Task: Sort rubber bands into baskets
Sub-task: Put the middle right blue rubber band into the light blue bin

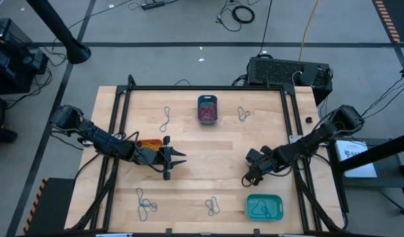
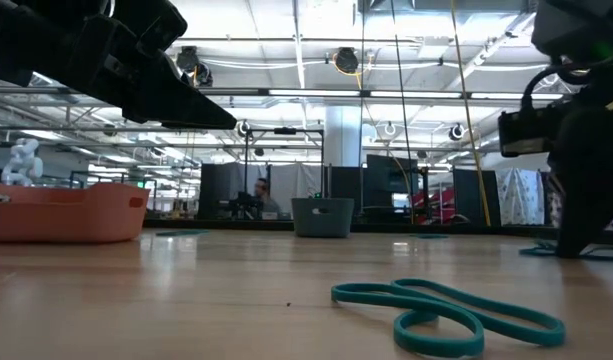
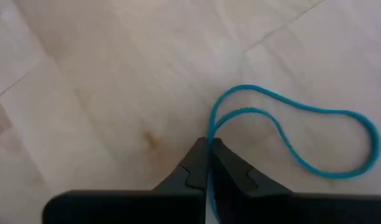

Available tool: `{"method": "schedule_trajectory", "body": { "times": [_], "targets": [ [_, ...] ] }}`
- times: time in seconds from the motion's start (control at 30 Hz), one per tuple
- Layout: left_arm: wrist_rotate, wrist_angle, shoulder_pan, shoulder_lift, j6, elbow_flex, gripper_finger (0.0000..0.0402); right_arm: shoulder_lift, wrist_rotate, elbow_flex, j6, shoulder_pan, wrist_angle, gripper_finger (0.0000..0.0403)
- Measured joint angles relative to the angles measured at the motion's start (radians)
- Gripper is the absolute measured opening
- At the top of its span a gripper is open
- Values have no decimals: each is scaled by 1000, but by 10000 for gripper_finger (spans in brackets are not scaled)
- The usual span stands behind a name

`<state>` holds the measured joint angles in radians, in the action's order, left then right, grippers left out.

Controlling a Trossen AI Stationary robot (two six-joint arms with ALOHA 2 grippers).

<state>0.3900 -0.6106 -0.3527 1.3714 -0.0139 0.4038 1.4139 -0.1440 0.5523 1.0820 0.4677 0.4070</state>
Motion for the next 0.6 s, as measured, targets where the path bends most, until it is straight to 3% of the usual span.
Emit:
{"method": "schedule_trajectory", "body": {
  "times": [0.23, 0.43, 0.6],
  "targets": [
    [0, 0, 0, 0, 0, 0, 114, -58, -12, 12, -74, 5, -12, 2],
    [0, 0, 0, 0, 0, 0, 114, -181, -114, 81, -178, 5, -13, 1],
    [0, 0, 0, 0, 0, 0, 114, -251, -64, 174, -257, 11, -23, 1]
  ]
}}
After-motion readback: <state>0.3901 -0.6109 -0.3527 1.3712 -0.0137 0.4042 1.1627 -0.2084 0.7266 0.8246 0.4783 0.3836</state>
